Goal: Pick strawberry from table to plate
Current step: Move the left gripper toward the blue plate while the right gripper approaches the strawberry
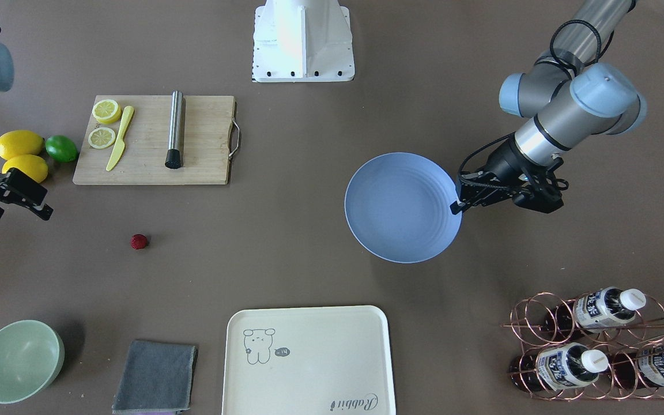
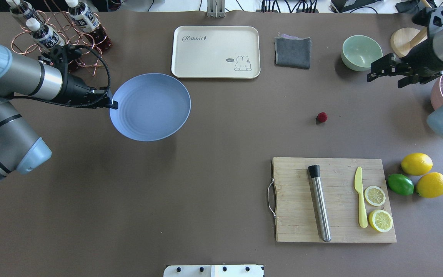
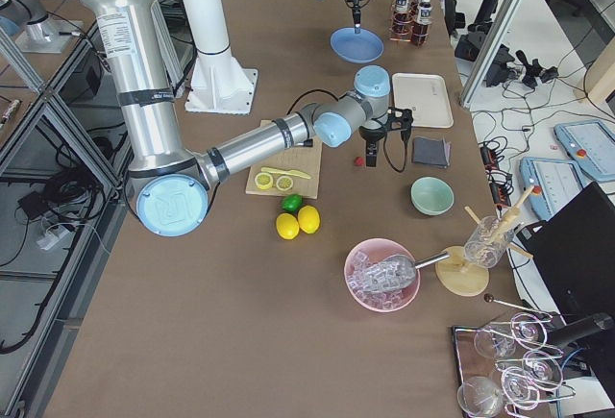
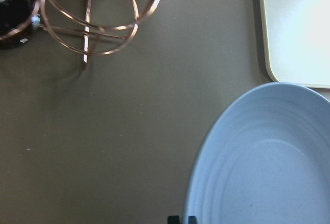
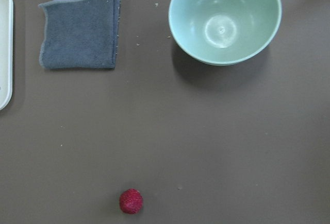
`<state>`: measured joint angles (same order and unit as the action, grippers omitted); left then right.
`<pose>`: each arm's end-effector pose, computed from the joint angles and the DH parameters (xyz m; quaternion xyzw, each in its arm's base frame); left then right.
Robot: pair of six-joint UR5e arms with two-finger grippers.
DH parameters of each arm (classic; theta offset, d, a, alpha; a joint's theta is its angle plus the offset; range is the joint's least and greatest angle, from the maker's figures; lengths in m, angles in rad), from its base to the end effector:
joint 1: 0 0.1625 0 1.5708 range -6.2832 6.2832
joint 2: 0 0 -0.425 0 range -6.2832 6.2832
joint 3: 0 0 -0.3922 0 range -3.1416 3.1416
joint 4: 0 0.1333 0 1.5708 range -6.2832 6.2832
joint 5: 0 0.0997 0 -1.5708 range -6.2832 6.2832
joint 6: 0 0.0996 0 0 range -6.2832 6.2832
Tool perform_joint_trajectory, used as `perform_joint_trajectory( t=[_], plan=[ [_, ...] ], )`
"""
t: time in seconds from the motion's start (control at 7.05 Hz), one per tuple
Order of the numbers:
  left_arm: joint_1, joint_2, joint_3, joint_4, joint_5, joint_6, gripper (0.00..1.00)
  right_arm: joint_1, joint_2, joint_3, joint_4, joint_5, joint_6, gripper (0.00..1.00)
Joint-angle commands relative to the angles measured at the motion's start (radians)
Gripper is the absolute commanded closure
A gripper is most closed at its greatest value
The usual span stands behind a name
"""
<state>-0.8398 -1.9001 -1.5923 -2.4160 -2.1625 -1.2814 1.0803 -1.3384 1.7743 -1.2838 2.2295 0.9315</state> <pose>0.3555 -0.5129 0.3674 0.0846 0.5839 -0.0569 0.8054 -0.2095 -0.5459 0.4036 0.0561 -0.4476 0.0820 0.8887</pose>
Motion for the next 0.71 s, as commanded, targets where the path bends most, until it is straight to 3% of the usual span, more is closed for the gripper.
perform_joint_trajectory(
  t=[0.0, 0.28, 0.57],
  plan=[
    [0.095, -0.004, -0.09, 0.058, 0.097, -0.082, 1.0, -0.095, 0.094, -0.056, -0.011, -0.06, 0.03, 0.0],
    [0.232, -0.077, -0.133, 0.177, 0.252, -0.113, 1.0, -0.14, 0.16, -0.16, -0.008, -0.114, 0.006, 0.0],
    [0.317, -0.117, -0.129, 0.195, 0.347, -0.139, 1.0, -0.196, 0.194, -0.242, 0.0, -0.171, 0.0, 0.0]
  ],
)
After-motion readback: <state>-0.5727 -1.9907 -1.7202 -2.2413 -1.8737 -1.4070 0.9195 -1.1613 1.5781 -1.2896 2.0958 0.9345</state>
